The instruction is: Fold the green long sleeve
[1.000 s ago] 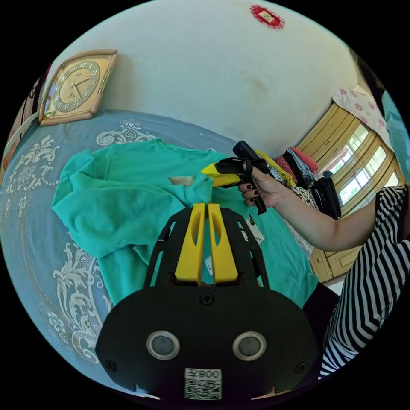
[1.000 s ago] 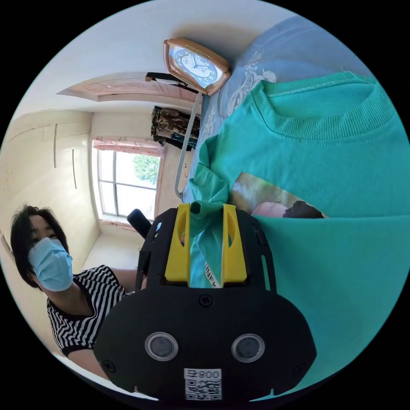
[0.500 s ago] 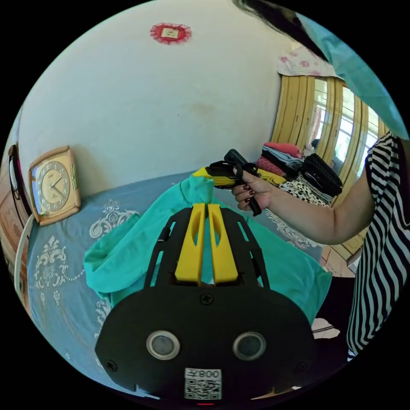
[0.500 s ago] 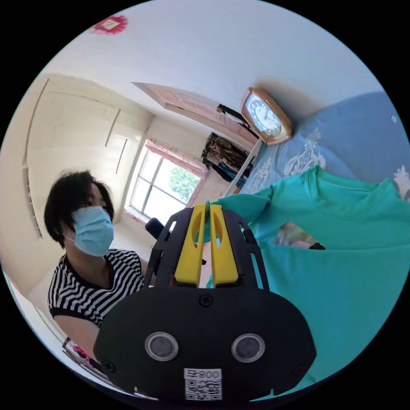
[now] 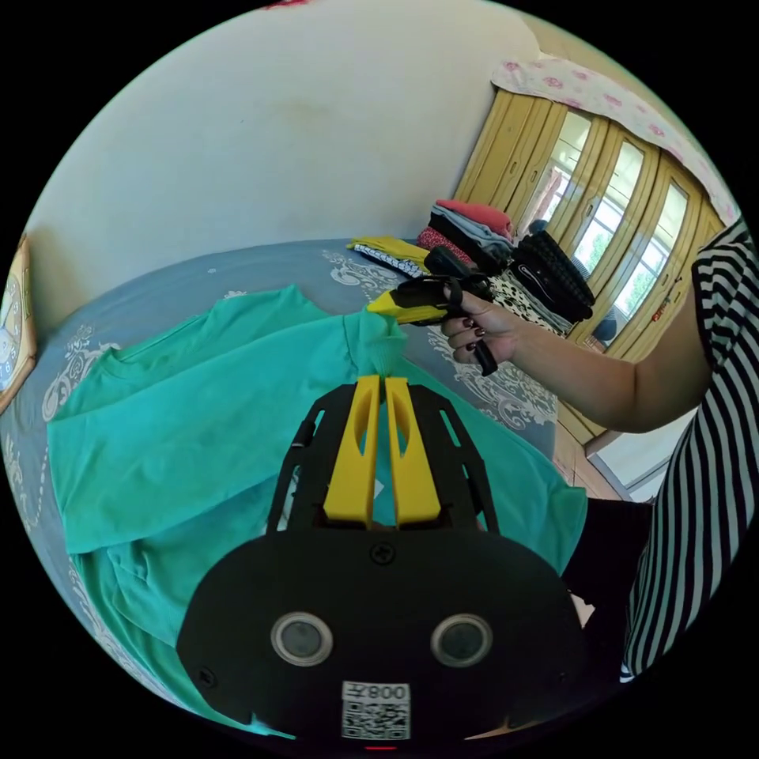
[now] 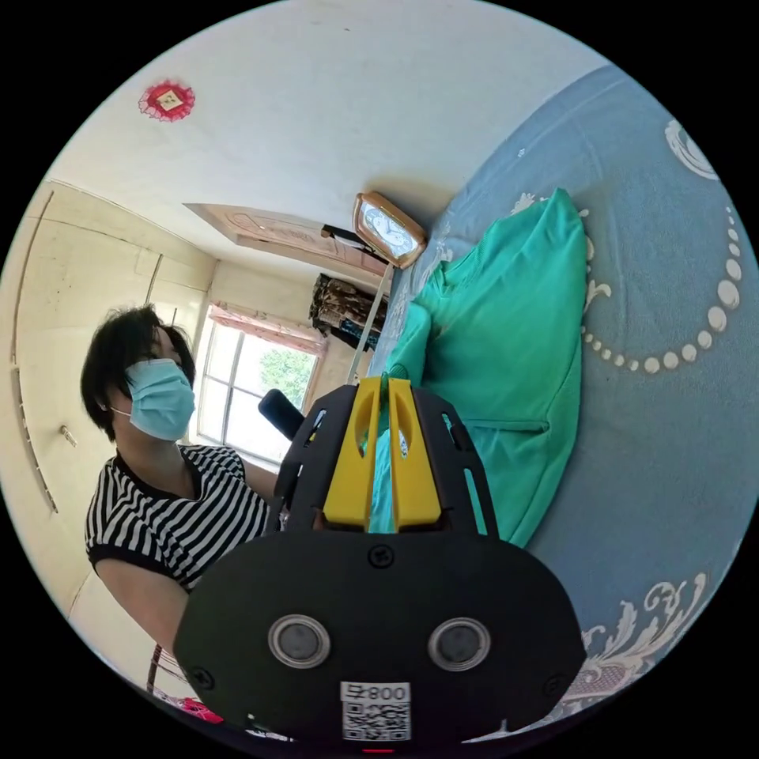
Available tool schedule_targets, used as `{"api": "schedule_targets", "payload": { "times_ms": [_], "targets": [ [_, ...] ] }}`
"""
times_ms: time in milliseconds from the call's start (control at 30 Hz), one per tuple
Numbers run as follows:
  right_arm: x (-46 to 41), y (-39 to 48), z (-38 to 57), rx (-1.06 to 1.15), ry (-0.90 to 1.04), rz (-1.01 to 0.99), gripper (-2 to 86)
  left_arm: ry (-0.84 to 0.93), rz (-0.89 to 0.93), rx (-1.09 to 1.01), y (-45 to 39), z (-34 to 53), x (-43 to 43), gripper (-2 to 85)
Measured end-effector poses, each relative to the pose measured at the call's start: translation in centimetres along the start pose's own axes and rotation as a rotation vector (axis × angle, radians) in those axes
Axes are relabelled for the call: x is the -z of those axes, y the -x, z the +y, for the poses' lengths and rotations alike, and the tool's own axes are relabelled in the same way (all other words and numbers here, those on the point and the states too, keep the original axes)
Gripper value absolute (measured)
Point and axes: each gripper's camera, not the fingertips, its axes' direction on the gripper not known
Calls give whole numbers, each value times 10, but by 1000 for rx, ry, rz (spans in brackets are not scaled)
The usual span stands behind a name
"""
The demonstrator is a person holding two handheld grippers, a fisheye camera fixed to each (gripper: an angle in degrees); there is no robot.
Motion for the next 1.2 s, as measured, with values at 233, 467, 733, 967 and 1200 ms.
{"api": "schedule_targets", "payload": {
  "times_ms": [233, 467, 733, 967, 1200],
  "targets": [
    [-4, -13, 4, -80, 97, 175, 14, 157, 2, 15, 7, 7, -61, 15],
    [-2, -16, 7, -121, 77, 179, 7, 238, -43, 10, 18, 13, -82, 27],
    [-31, 40, 3, 30, 58, 215, 1, 247, -28, -6, 37, 24, -71, 66],
    [-110, 50, 1, 58, 356, 483, 1, 210, 1, 48, 74, 45, -22, 68],
    [-134, 86, -14, 155, 271, 427, 5, -49, -307, 488, 200, 130, 138, 74]
  ]
}}
